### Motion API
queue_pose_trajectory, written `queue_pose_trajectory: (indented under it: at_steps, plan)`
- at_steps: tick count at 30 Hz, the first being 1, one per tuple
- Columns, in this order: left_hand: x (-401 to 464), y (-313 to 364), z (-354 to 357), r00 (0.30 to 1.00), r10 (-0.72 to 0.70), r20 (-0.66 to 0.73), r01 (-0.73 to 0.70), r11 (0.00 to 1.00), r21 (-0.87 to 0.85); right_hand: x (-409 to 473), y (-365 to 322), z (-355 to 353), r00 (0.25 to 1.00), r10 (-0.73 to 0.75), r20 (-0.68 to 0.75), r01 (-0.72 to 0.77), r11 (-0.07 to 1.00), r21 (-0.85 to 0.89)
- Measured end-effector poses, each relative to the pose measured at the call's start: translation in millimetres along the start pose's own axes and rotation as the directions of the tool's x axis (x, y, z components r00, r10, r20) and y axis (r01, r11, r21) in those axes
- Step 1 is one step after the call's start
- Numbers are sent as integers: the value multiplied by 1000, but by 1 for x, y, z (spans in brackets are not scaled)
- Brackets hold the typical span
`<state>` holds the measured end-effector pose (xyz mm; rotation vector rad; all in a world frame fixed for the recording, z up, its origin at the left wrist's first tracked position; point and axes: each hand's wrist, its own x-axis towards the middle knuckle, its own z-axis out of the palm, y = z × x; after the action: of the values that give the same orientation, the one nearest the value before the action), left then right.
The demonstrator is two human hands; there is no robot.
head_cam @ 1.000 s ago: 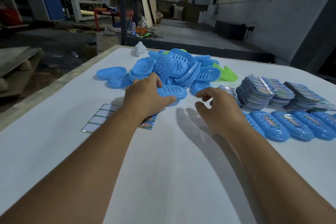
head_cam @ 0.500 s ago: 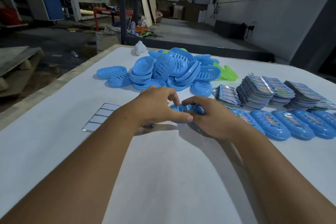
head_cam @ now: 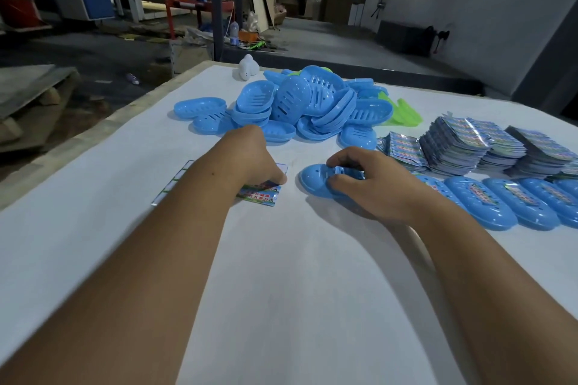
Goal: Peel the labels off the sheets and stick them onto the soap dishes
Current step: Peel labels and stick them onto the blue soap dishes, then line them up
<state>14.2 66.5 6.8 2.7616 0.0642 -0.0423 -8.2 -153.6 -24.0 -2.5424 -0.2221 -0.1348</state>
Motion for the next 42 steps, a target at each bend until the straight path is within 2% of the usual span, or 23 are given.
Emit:
queue_pose_trajectory:
  at_steps: [5, 13, 15, 17, 20, 23, 26, 30, 34, 37, 42]
  plan:
    - [2, -1, 0, 999, -12, 31, 13, 999, -34, 0, 0, -1, 1000, -5, -4, 5, 1000, -5]
    - [9, -2, 3, 998, 36, 45, -27, 984, -178, -1, -2, 0, 1000, 0, 0, 0, 1000, 1]
    - [11, -3, 5, 999, 42, 19, -35, 965, -260, -3, -3, 0, 1000, 2, -1, -2, 1000, -3]
    - [12, 0, 8, 998, 62, -11, -61, 905, -422, -4, -4, 0, 1000, -6, -29, 6, 1000, -21]
    - [8, 15, 14, 981, 171, -95, -193, 756, -625, -5, -5, 0, 983, -72, -169, 67, 997, -36]
    - [3, 27, 19, 962, 218, -165, -262, 562, -784, -3, -9, 1, 968, -56, -244, 108, 973, 202]
    - [4, 29, 23, 967, 215, -136, -226, 482, -846, -4, -13, 2, 977, 12, -212, 83, 897, 434]
    - [7, 29, 27, 975, 211, -76, -163, 433, -887, -5, -16, 1, 977, 73, -199, 36, 868, 496]
    - [4, 29, 28, 972, 219, 83, 24, 259, -965, -6, -20, -2, 980, 60, -189, 59, 822, 566]
    - [1, 31, 27, 962, 252, 102, 44, 229, -973, -3, -18, -1, 976, 90, -197, 41, 815, 578]
    - [5, 31, 20, 984, 176, 24, -31, 302, -953, 1, -16, -4, 943, 221, -248, -24, 791, 612]
